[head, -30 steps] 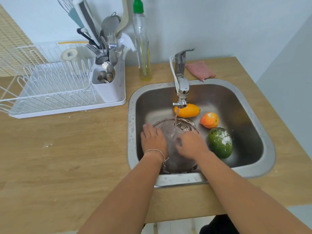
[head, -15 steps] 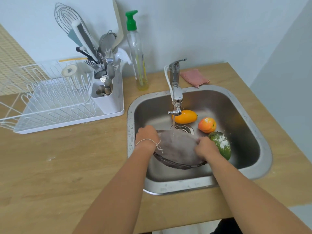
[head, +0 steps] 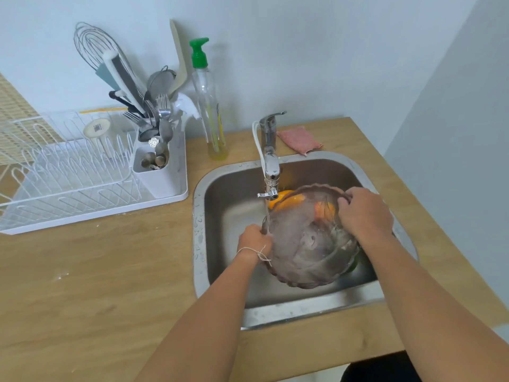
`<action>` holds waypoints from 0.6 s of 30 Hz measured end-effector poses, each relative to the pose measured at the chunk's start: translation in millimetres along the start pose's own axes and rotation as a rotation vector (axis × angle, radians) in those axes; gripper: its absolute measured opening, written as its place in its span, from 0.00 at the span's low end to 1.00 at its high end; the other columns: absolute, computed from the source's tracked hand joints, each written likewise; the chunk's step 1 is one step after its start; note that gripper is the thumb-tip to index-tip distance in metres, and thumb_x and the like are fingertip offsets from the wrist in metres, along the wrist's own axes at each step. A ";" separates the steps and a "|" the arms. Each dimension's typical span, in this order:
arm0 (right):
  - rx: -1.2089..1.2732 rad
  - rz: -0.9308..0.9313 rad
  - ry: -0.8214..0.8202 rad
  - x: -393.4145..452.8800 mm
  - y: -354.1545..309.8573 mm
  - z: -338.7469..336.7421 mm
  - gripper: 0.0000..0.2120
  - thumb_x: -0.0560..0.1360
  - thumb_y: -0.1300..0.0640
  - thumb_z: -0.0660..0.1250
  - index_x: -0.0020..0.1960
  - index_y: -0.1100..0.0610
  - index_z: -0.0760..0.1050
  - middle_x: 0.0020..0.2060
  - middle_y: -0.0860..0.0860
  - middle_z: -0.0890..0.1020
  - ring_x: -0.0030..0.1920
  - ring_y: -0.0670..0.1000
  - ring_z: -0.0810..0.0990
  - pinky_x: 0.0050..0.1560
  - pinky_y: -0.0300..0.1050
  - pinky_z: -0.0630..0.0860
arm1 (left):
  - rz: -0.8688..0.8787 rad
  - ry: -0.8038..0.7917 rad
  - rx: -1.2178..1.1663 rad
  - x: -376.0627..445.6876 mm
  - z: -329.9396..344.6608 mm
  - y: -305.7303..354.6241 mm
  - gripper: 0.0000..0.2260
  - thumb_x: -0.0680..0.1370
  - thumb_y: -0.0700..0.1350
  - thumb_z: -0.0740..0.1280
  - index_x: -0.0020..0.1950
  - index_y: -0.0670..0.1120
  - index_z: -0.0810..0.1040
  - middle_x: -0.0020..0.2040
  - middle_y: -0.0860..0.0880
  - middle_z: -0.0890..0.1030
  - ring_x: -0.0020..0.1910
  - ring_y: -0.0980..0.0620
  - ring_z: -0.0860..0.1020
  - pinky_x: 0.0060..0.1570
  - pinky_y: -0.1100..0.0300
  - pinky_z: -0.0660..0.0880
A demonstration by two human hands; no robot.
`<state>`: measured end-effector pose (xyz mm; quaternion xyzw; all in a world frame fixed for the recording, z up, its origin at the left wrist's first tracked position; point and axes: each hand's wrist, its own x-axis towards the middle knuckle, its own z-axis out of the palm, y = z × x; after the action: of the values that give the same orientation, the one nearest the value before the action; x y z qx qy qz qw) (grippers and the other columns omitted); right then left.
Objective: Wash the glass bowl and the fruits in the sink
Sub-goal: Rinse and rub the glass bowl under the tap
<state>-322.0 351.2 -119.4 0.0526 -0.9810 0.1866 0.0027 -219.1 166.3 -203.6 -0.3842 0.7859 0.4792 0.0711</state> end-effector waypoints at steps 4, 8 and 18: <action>0.177 -0.122 0.158 3.9 1.4 -2.9 0.11 0.81 0.47 0.65 0.45 0.51 0.80 0.36 0.47 0.80 0.38 0.53 0.76 0.37 0.45 0.68 | -0.095 -0.072 -0.443 6.0 2.3 -10.0 0.15 0.65 0.56 0.73 0.36 0.45 0.82 0.39 0.42 0.84 0.37 0.42 0.83 0.42 0.38 0.83; 0.434 -0.028 0.196 -6.5 -4.5 15.1 0.11 0.81 0.44 0.65 0.46 0.50 0.79 0.37 0.44 0.80 0.38 0.46 0.77 0.36 0.41 0.66 | -0.115 -0.108 -0.790 -4.9 -3.2 -5.2 0.04 0.80 0.41 0.66 0.50 0.44 0.81 0.48 0.42 0.85 0.45 0.42 0.84 0.51 0.37 0.81; 0.927 0.410 0.086 -35.8 -24.7 79.8 0.13 0.80 0.49 0.65 0.43 0.55 0.81 0.39 0.52 0.84 0.43 0.54 0.81 0.42 0.46 0.73 | 0.131 0.254 -0.477 -24.5 -75.8 2.7 0.11 0.76 0.34 0.66 0.49 0.45 0.86 0.41 0.46 0.87 0.40 0.49 0.85 0.41 0.54 0.83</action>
<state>-282.7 302.8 -185.5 -0.1533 -0.7844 0.6008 -0.0171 -184.4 118.8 -149.7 -0.3954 0.6767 0.6023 -0.1518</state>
